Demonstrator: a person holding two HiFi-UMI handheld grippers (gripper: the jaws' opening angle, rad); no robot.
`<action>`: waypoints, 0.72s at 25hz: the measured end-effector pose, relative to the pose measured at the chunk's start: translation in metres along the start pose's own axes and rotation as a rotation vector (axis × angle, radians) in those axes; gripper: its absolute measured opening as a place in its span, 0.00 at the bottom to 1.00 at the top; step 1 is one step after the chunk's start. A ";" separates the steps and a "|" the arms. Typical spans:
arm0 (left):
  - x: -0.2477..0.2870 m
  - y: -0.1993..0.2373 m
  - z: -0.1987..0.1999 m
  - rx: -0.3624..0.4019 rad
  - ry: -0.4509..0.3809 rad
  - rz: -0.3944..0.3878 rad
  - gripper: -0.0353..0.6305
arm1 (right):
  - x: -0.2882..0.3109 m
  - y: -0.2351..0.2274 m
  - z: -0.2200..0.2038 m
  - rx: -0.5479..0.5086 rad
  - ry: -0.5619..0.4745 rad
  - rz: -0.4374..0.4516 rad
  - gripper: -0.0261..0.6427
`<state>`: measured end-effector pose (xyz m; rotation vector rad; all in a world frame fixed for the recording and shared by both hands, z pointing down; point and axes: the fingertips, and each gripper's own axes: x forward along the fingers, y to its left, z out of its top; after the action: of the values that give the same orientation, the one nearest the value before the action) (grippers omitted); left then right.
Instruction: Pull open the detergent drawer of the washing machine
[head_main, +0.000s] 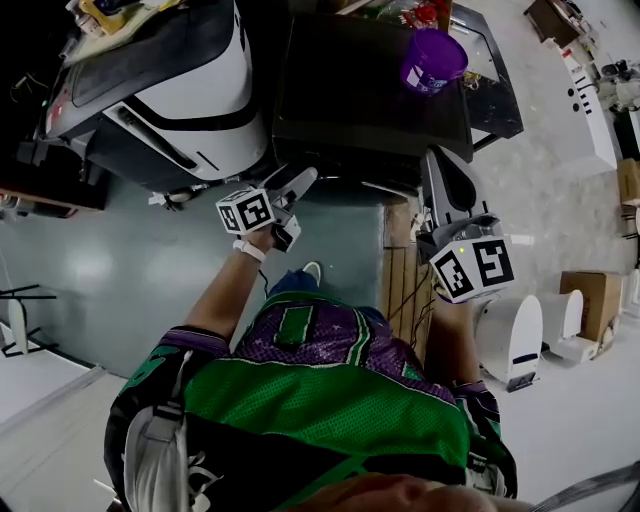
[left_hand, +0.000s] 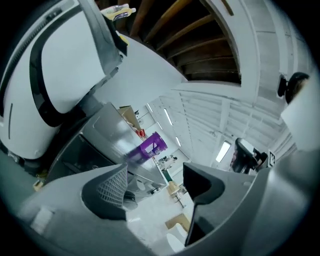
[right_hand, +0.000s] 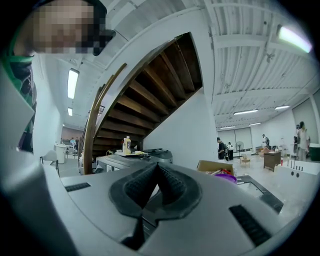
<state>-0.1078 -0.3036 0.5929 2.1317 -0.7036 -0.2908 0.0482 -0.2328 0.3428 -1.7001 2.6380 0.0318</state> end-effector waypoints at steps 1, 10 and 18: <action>0.004 0.005 -0.003 -0.042 -0.001 -0.025 0.56 | 0.002 0.001 -0.002 0.000 0.004 -0.006 0.04; 0.033 0.070 -0.020 -0.266 -0.043 -0.036 0.60 | 0.006 -0.001 -0.021 0.017 0.056 -0.038 0.04; 0.053 0.132 -0.025 -0.388 -0.104 0.017 0.66 | 0.015 -0.012 -0.030 0.029 0.067 -0.055 0.04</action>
<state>-0.1037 -0.3814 0.7147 1.7510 -0.6633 -0.4898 0.0530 -0.2519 0.3724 -1.7943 2.6230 -0.0652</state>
